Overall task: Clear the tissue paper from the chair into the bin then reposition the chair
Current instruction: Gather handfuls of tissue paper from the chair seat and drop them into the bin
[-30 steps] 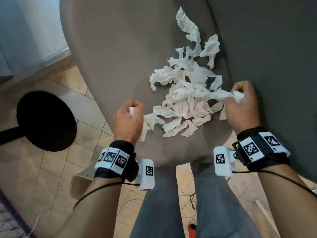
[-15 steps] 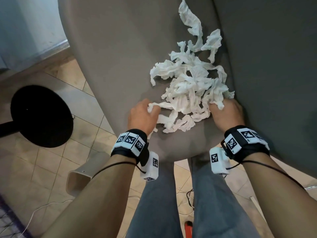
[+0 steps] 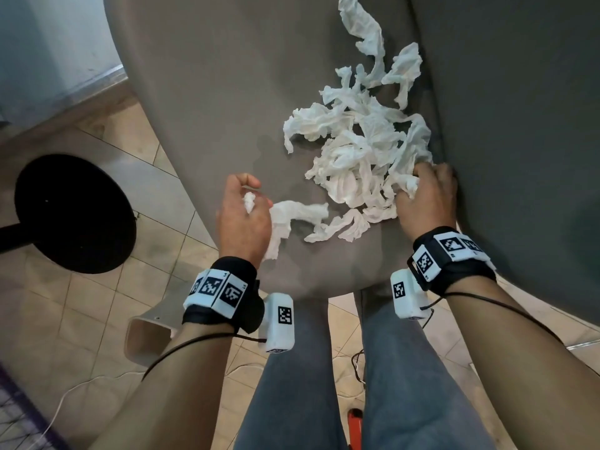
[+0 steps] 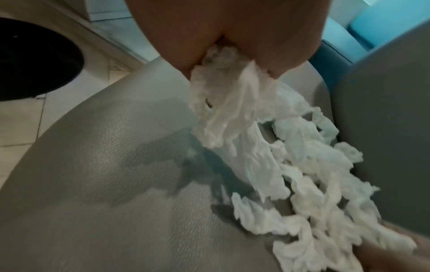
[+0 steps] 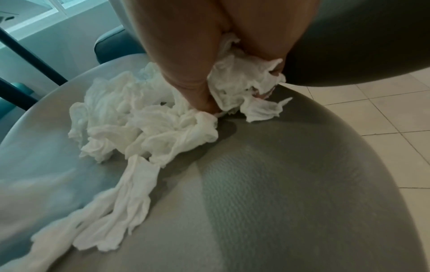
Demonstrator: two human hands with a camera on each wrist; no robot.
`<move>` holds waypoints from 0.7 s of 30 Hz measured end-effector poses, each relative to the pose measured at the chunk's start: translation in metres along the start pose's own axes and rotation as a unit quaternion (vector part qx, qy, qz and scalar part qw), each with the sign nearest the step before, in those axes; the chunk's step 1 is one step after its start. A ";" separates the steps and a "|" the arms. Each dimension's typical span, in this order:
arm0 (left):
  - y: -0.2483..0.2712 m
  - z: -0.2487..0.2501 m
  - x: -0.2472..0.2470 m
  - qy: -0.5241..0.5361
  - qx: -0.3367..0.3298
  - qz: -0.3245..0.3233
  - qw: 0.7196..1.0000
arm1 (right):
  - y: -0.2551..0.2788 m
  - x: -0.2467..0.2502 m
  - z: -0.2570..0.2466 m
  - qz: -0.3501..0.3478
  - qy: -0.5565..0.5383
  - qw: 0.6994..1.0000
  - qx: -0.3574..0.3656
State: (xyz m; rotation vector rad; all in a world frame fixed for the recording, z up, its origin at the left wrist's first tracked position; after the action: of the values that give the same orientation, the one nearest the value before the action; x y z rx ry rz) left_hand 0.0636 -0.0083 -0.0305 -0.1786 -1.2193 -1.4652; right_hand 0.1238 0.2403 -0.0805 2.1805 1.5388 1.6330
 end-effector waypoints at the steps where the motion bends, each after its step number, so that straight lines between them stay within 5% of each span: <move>1: 0.002 0.001 -0.003 -0.011 -0.006 -0.015 1.000 | -0.003 -0.002 0.000 -0.012 0.006 1.000 -0.003; 9: 0.020 -0.002 -0.052 -0.208 -0.099 -0.220 0.948 | -0.009 0.005 -0.012 0.011 -0.001 1.000 -0.024; 16: 0.034 -0.001 -0.066 -0.360 -0.246 -0.199 0.878 | 0.006 0.002 -0.006 0.068 -0.038 0.997 0.004; 21: 0.040 0.007 -0.077 -0.395 -0.270 -0.186 0.858 | -0.005 0.009 -0.006 0.071 -0.045 0.996 0.021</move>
State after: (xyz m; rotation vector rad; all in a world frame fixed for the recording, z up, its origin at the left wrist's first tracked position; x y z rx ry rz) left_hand 0.1167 0.0540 -0.0584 -1.0653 -1.4903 -2.1669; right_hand 0.1157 0.2454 -0.0738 2.4004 1.4376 1.5264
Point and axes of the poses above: each hand's wrist, its own y-axis away from the middle knuckle, its own x-axis out of the back of the hand, z = x × y, the point moved 1 cm from there along -y, towards the middle knuckle, and after that the axes turned 12 degrees about -y, right-handed, at the moved point
